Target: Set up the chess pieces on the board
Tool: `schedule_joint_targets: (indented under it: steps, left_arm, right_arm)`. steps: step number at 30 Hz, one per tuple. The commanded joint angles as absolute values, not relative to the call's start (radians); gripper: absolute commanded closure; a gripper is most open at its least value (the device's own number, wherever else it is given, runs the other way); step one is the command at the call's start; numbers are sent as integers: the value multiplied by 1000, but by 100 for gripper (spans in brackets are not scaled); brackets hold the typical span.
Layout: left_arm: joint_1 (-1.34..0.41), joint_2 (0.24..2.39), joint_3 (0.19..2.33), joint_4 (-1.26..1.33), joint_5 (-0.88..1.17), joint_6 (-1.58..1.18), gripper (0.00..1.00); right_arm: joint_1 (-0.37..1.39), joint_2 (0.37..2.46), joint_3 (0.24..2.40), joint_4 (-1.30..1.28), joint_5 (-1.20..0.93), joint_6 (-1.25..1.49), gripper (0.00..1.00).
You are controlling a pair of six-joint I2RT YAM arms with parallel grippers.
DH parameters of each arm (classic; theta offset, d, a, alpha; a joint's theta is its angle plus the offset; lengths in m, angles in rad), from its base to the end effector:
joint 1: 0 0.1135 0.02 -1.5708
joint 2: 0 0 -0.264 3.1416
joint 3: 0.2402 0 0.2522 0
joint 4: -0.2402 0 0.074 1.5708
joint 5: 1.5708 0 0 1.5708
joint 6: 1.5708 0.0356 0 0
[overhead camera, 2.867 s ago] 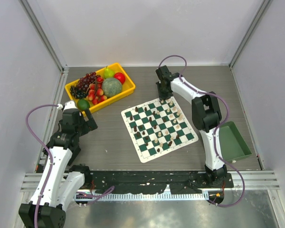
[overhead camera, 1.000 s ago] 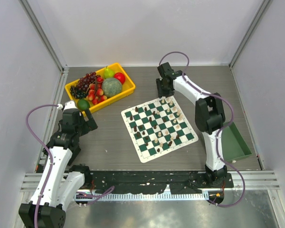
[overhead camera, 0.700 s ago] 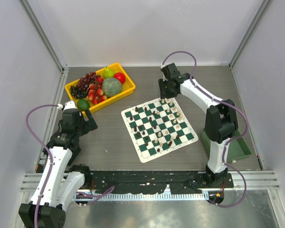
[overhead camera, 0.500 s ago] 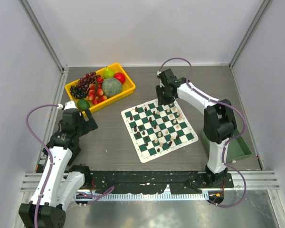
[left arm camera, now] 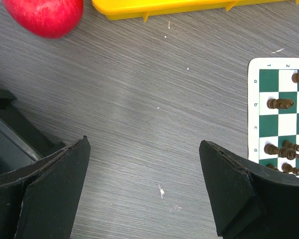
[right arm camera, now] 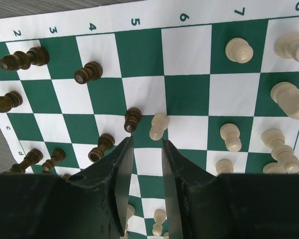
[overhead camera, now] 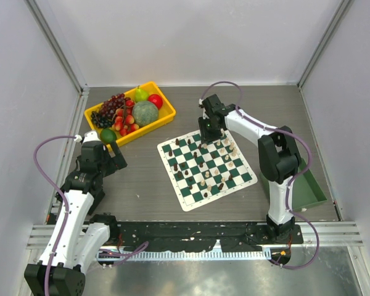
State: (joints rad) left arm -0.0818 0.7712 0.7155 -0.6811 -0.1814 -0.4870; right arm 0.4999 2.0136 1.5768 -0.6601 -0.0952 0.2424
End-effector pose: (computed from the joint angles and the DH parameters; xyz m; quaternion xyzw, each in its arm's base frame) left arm 0.1593 -0.0066 0.2705 -0.2191 0.8845 -0.0337 0.4104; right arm 0.3761 0.2093 0.2054 -0.1357 0.9615 0.1281 0.2017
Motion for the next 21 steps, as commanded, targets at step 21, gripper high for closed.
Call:
schedule_joint_targets:
  steps: [21]
  left_arm:
    - [-77, 765, 719, -653, -175, -488, 1]
  right_arm:
    - [500, 2065, 1611, -663, -71, 233, 72]
